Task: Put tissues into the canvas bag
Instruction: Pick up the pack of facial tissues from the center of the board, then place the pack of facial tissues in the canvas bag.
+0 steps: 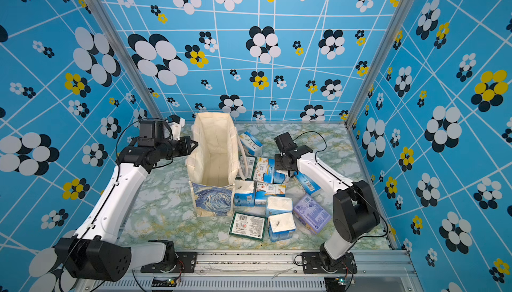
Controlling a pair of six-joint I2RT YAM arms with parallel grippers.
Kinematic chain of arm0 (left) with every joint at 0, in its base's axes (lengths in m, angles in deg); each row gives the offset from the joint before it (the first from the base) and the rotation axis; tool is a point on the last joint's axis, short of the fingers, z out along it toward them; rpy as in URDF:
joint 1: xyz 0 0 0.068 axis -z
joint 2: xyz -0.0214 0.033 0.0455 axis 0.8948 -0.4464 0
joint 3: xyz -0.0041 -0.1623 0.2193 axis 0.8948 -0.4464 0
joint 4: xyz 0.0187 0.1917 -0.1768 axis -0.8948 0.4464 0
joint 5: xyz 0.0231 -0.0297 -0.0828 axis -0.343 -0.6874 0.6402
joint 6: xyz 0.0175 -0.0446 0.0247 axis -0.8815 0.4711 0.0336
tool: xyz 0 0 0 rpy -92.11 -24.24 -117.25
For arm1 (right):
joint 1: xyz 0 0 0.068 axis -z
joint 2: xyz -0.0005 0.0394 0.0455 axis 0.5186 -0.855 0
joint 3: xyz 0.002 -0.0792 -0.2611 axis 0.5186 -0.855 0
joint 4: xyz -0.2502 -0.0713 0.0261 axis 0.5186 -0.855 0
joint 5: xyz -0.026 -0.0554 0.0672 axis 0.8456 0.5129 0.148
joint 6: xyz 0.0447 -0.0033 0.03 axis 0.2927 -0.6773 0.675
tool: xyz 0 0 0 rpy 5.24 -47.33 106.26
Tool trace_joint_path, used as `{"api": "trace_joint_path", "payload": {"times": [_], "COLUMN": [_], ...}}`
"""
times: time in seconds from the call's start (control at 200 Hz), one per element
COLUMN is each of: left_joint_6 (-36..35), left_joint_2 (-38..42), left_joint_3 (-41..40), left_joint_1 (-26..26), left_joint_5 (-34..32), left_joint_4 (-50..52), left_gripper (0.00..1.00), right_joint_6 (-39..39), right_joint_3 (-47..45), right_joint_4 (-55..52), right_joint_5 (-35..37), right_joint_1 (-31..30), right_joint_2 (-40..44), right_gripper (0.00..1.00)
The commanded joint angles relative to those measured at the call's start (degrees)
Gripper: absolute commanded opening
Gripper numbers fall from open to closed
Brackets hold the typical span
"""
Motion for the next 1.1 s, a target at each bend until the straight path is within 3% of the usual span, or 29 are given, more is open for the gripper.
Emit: {"api": "trace_joint_path", "payload": {"times": [0.0,0.145,0.375,0.675,0.865,1.094], "left_joint_6": [-2.34,-4.48,-6.26,-5.06,-4.27,-5.33], "left_joint_2": [-0.3,0.11,1.0,0.84,1.07,1.93], "left_joint_3": [1.27,0.78,-0.78,-1.47,-1.53,-1.36], "left_joint_1": [0.65,0.74,0.92,0.91,1.22,1.88], "left_joint_5": [4.31,6.5,9.16,8.95,8.13,6.04], "left_joint_4": [-3.55,-3.29,-4.46,-6.52,-6.89,-5.12], "left_gripper": [0.0,0.0,0.0,0.0,0.0,0.0], "right_joint_6": [0.07,-1.28,-4.55,-9.19,-8.99,-8.63], "right_joint_3": [1.76,2.97,7.13,14.04,23.4,36.42], "right_joint_4": [-2.57,-2.9,-1.0,12.2,17.68,13.87], "right_joint_5": [1.33,1.99,1.84,-7.1,-12.57,-10.32], "right_joint_1": [-0.35,-0.41,-1.03,-6.68,-12.68,-16.05], "right_joint_2": [0.21,4.47,13.52,20.93,13.32,-2.6], "right_gripper": [0.4,0.33,0.32,0.31,0.31,0.31]}}
